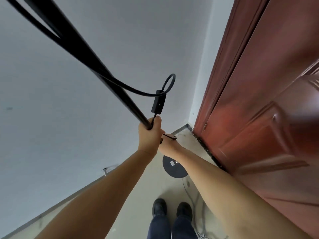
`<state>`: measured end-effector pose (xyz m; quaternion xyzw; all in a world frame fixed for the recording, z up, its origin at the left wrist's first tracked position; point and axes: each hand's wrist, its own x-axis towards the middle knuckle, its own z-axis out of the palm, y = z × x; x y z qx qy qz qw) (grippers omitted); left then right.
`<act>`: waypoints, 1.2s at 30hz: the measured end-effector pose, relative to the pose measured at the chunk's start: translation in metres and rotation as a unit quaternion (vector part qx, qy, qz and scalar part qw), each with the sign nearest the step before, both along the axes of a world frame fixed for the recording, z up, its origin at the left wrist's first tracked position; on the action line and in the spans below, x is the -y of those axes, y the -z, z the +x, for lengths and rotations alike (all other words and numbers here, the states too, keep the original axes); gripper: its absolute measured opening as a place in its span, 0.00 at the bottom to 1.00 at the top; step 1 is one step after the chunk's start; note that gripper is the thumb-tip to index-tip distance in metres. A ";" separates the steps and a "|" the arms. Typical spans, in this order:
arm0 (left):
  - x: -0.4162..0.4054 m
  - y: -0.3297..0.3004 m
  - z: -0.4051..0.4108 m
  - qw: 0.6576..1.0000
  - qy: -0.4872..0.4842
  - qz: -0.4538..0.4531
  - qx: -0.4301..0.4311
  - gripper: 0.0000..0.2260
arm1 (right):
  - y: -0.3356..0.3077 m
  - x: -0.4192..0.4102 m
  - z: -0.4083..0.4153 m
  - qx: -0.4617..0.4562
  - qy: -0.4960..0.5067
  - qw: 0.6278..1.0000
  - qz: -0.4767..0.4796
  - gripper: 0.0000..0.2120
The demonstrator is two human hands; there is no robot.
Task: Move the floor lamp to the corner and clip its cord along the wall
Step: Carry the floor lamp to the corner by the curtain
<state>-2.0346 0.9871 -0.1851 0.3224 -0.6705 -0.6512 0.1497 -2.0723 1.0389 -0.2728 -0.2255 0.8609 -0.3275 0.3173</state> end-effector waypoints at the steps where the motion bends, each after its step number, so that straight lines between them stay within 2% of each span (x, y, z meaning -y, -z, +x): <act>1: 0.004 -0.014 0.009 1.000 -0.009 -0.001 -0.007 0.16 | -0.017 0.002 0.008 0.009 -0.010 1.000 0.002 0.16; 7: 0.036 -0.079 0.073 0.998 -0.055 -0.008 -0.036 0.15 | -0.084 0.025 0.063 0.053 -0.063 0.996 0.033 0.15; 10: 0.054 -0.099 0.113 0.995 -0.089 -0.007 -0.046 0.14 | -0.104 0.044 0.097 0.065 -0.102 0.992 0.043 0.10; 13: 0.073 -0.113 0.162 0.990 -0.134 -0.005 -0.049 0.14 | -0.117 0.067 0.141 0.055 -0.137 0.988 0.047 0.11; 21: 0.124 -0.125 0.340 0.972 -0.224 0.019 -0.063 0.17 | -0.128 0.133 0.306 0.069 -0.224 0.971 0.047 0.15; 25: 0.152 -0.129 0.452 0.957 -0.284 0.013 -0.063 0.15 | -0.137 0.168 0.413 0.063 -0.272 0.958 0.059 0.17; 31: 0.203 -0.142 0.599 0.923 -0.382 0.004 -0.041 0.13 | -0.153 0.232 0.555 0.030 -0.402 0.913 0.060 0.13; 36: 0.248 -0.146 0.721 0.877 -0.480 0.001 -0.016 0.14 | -0.158 0.288 0.673 0.017 -0.539 0.841 0.038 0.19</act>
